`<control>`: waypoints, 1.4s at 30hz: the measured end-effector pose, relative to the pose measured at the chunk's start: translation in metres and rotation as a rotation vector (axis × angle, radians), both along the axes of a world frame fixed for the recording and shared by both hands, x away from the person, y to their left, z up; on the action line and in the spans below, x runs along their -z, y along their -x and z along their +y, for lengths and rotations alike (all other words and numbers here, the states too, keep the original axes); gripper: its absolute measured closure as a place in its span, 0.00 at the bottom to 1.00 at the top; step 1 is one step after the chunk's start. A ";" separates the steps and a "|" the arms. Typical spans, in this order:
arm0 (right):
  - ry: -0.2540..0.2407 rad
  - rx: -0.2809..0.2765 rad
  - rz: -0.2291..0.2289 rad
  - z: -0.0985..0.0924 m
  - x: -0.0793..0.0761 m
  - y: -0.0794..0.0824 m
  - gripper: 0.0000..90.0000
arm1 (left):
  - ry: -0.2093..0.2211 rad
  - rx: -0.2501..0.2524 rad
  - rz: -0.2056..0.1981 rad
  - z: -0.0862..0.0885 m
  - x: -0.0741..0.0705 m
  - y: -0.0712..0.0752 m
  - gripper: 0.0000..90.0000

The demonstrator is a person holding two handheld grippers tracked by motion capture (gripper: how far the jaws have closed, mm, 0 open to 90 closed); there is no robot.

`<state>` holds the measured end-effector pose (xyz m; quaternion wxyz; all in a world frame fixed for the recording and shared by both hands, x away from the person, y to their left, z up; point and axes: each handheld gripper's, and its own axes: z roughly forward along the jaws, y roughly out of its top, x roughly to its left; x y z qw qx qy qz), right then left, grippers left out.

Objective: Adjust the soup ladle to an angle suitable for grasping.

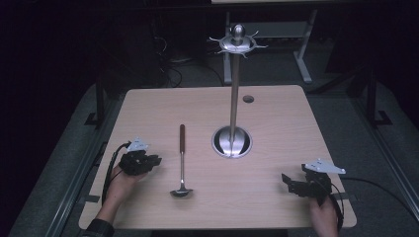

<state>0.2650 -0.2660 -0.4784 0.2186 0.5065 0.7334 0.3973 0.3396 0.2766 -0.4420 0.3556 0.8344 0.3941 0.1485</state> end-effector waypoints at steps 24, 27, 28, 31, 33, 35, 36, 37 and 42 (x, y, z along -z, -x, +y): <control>-0.010 0.002 -0.005 -0.001 0.000 0.001 0.15 | 0.033 -0.014 0.005 -0.036 -0.003 -0.051 1.00; -0.008 0.000 -0.006 -0.001 0.000 0.000 0.15 | 0.031 -0.007 -0.001 -0.042 -0.001 -0.058 1.00; -0.008 0.000 -0.006 -0.001 0.000 0.000 0.15 | 0.031 -0.007 -0.001 -0.042 -0.001 -0.058 1.00; -0.011 0.001 -0.004 -0.001 0.000 0.000 0.15 | 0.029 -0.011 0.001 -0.048 0.002 -0.064 1.00; -0.016 0.001 -0.004 -0.001 0.000 0.000 0.15 | 0.025 -0.018 0.014 -0.049 0.009 -0.069 1.00; -0.013 -0.001 -0.008 -0.001 0.000 0.001 0.15 | 0.023 -0.024 0.023 -0.050 0.012 -0.072 1.00; -0.014 -0.002 -0.005 -0.001 0.000 0.001 0.15 | 0.022 -0.022 0.026 -0.051 0.013 -0.073 1.00; -0.015 -0.002 -0.005 -0.001 0.000 0.000 0.15 | 0.028 -0.023 0.023 -0.052 0.013 -0.074 1.00; -0.014 -0.002 -0.006 -0.002 0.000 0.000 0.15 | 0.020 -0.013 0.023 -0.057 0.014 -0.076 1.00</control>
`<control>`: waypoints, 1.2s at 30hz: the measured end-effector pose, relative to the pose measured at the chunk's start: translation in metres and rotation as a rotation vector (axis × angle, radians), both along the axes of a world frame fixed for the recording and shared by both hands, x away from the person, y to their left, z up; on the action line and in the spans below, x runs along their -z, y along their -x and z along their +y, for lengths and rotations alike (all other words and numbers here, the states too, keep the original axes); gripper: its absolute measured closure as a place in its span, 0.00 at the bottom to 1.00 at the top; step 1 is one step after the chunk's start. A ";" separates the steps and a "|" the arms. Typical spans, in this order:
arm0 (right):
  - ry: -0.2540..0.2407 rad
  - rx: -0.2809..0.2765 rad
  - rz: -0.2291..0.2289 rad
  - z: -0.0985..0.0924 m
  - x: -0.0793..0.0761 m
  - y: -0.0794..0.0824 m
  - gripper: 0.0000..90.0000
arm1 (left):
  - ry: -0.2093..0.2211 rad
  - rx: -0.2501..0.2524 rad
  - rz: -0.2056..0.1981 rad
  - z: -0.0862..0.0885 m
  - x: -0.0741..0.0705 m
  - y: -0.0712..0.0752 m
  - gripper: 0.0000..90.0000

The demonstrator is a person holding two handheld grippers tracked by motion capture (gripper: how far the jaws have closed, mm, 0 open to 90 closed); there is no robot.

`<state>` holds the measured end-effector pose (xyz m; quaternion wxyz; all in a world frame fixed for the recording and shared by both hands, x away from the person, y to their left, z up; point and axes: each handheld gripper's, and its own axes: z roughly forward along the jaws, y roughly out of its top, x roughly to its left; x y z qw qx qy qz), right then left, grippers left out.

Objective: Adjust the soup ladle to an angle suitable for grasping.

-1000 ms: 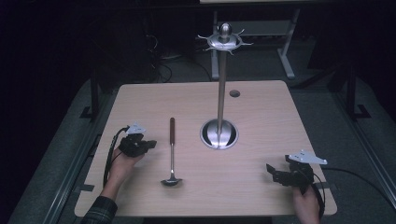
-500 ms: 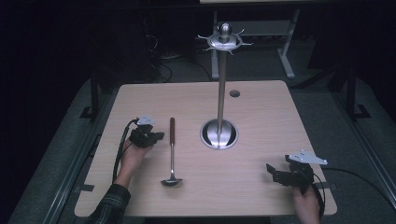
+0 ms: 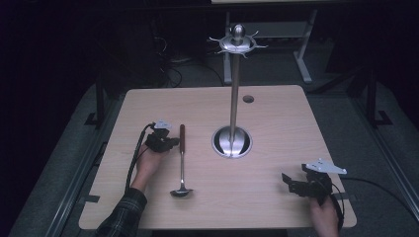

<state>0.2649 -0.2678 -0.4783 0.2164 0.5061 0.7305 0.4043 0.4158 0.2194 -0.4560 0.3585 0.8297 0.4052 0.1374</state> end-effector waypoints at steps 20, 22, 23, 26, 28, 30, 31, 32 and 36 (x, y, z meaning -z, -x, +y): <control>-0.002 -0.003 0.002 0.000 0.000 0.000 0.15 | -0.022 0.113 0.021 -0.037 0.006 -0.001 1.00; -0.002 -0.003 0.001 0.000 0.000 0.000 0.15 | -0.018 0.128 0.029 -0.041 0.006 -0.001 1.00; -0.003 -0.003 0.002 0.000 0.000 0.000 0.15 | -0.015 0.133 0.031 -0.043 0.006 0.000 1.00; -0.002 -0.005 0.002 0.000 0.000 0.000 0.15 | -0.014 0.157 0.029 -0.048 0.004 0.001 1.00; -0.001 -0.004 0.001 0.000 0.000 0.000 0.15 | -0.009 0.158 0.033 -0.051 0.003 0.002 1.00; -0.004 -0.005 0.003 0.000 0.000 0.000 0.15 | -0.013 0.178 0.029 -0.055 0.002 0.002 1.00; -0.004 -0.005 0.004 0.000 0.000 0.000 0.15 | -0.019 0.187 0.031 -0.057 0.002 0.003 1.00; -0.004 -0.004 0.004 0.000 0.000 0.000 0.15 | -0.016 0.190 0.036 -0.060 0.002 0.004 1.00; -0.004 -0.004 0.001 0.000 0.000 0.000 0.15 | -0.022 0.204 0.036 -0.065 0.002 0.006 1.00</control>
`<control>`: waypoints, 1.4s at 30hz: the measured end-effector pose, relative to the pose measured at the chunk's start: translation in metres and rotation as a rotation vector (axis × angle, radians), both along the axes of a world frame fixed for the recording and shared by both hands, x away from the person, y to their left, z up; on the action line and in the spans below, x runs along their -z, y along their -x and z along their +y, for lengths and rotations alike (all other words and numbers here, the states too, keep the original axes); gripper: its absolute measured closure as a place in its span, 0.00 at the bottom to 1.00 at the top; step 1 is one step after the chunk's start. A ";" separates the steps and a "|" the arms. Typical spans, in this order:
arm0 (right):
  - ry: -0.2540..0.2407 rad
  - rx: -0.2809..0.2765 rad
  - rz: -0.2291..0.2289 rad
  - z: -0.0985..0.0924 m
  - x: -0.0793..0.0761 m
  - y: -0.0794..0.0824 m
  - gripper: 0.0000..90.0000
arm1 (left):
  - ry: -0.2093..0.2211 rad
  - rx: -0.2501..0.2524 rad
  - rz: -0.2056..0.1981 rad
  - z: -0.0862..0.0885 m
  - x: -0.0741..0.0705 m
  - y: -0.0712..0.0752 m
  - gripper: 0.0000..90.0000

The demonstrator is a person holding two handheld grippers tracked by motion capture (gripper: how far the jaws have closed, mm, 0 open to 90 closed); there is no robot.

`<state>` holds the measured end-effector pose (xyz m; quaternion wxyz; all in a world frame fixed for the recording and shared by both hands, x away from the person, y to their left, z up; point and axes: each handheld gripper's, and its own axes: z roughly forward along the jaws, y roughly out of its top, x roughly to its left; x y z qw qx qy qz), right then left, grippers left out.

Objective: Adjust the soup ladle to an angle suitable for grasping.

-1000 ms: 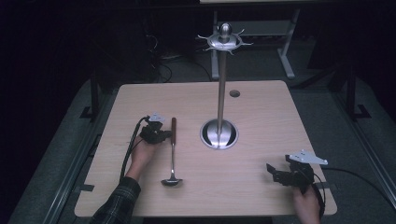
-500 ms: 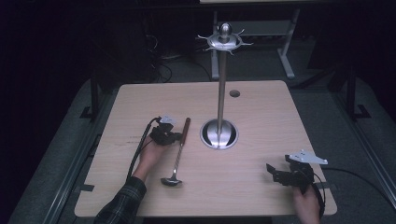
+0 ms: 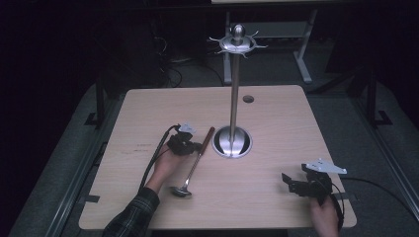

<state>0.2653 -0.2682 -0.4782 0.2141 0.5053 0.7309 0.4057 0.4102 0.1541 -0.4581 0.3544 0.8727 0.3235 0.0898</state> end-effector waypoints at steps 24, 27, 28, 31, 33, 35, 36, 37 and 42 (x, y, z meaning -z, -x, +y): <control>-0.002 0.002 -0.002 0.000 0.000 0.001 0.15 | -0.165 0.183 0.201 0.006 -0.024 0.084 1.00; 0.000 0.001 -0.001 0.000 0.000 0.000 0.15 | -0.195 0.184 0.216 0.003 -0.020 0.083 1.00; -0.001 0.001 -0.001 0.000 0.000 0.000 0.15 | -0.200 0.179 0.222 0.002 -0.019 0.083 1.00; -0.004 0.001 0.001 0.000 0.000 0.000 0.15 | -0.200 0.174 0.238 0.004 -0.017 0.083 1.00; -0.004 -0.001 0.001 -0.001 0.000 0.000 0.15 | -0.206 0.173 0.240 0.005 -0.018 0.083 1.00; -0.004 -0.001 0.000 -0.001 0.000 0.000 0.15 | -0.209 0.168 0.242 0.007 -0.018 0.082 1.00; -0.004 0.000 0.000 -0.001 0.000 0.000 0.15 | -0.209 0.166 0.244 0.008 -0.018 0.082 1.00; -0.004 0.000 0.000 -0.001 0.000 0.000 0.15 | -0.209 0.166 0.244 0.008 -0.018 0.082 1.00; -0.003 0.001 0.000 0.000 0.000 0.000 0.15 | -0.230 0.147 0.259 0.015 -0.017 0.081 1.00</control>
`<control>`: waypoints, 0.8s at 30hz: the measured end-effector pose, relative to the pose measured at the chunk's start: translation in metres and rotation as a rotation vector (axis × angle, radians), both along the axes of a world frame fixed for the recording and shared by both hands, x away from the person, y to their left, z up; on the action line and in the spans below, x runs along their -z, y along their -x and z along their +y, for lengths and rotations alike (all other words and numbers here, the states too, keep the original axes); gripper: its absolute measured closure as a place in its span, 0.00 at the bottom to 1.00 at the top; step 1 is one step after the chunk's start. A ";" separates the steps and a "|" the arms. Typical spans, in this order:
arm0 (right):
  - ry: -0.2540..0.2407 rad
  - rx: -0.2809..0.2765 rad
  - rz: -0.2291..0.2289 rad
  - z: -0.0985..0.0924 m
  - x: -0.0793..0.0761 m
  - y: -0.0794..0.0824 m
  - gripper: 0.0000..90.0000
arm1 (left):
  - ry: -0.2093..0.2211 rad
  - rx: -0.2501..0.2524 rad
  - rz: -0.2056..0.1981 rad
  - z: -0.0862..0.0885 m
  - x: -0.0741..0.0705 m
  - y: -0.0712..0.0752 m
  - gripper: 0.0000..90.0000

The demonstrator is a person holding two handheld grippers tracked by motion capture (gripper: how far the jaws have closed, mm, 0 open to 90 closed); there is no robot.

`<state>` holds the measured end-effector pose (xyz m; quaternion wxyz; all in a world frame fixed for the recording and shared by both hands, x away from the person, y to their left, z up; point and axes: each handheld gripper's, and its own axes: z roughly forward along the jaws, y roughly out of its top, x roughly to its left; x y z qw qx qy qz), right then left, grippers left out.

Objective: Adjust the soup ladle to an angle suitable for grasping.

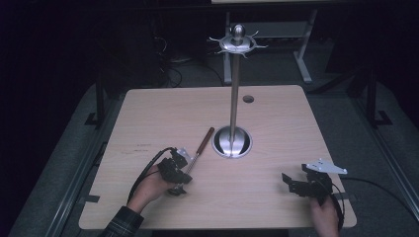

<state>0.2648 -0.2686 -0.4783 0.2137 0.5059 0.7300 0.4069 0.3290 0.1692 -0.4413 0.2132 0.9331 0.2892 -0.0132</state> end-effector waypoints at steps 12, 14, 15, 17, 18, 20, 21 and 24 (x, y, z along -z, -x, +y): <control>0.000 -0.002 0.001 0.000 0.000 0.000 0.15 | -0.012 -0.060 0.004 0.026 -0.002 -0.004 1.00; 0.000 -0.001 0.001 0.000 0.000 0.000 0.15 | -0.013 -0.070 0.003 0.031 -0.002 -0.005 1.00; 0.000 -0.001 0.001 0.000 0.000 0.000 0.15 | -0.016 -0.075 0.003 0.033 -0.003 -0.006 1.00; -0.002 0.000 0.002 0.000 0.000 0.000 0.15 | -0.015 -0.081 0.003 0.037 -0.003 -0.007 1.00; -0.002 0.000 0.002 0.000 0.000 0.000 0.15 | -0.016 -0.086 -0.002 0.039 -0.004 -0.007 1.00; 0.001 -0.001 0.001 0.000 0.000 0.000 0.15 | -0.019 -0.088 0.003 0.043 -0.004 -0.009 1.00; -0.002 0.000 0.001 0.000 0.000 0.000 0.15 | -0.027 -0.094 -0.001 0.048 -0.005 -0.009 1.00; -0.002 -0.002 0.000 0.000 0.000 0.000 0.15 | -0.026 -0.106 -0.001 0.055 -0.007 -0.011 1.00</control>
